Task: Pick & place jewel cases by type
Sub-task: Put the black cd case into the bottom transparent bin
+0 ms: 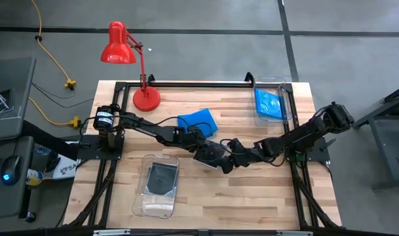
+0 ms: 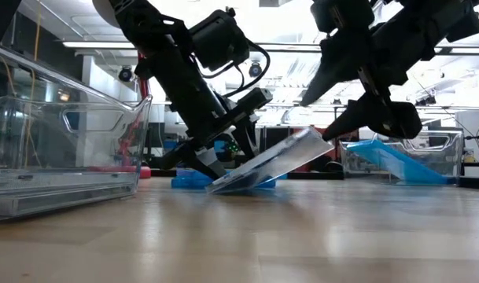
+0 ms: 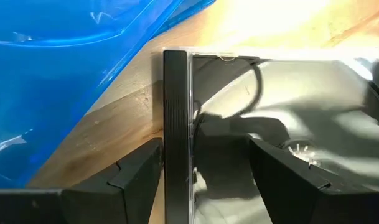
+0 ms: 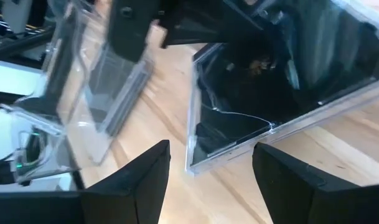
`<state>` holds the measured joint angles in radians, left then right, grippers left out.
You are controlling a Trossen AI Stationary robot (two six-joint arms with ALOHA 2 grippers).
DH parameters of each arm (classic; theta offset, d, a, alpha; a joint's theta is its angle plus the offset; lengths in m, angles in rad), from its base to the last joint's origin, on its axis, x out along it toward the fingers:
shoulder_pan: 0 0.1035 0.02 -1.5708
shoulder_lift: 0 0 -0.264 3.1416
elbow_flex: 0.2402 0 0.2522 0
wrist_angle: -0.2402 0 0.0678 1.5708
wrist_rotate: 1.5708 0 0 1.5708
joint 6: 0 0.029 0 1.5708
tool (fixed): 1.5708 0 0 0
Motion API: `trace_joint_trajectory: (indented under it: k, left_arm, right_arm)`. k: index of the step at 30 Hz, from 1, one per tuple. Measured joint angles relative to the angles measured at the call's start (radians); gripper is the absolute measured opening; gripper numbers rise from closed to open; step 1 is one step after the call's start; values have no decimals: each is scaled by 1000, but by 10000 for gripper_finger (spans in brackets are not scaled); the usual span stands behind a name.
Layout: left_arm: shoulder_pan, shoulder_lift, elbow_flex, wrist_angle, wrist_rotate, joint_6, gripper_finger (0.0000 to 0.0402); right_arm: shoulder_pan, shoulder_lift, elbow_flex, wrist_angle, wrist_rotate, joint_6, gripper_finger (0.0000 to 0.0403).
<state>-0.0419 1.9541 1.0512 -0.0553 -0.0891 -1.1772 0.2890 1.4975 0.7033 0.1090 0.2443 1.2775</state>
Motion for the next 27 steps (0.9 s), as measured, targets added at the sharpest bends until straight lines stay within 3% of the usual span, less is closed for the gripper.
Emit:
trace_joint_trajectory:
  k: [17,27]
  left_arm:
    - [-6,2,2,13,1,4,239]
    - [-7,4,2,7,-2,10,239]
  right_arm:
    - [0,-7,0,35,-26,-30,211]
    - [19,-7,2,-50,-33,11,211]
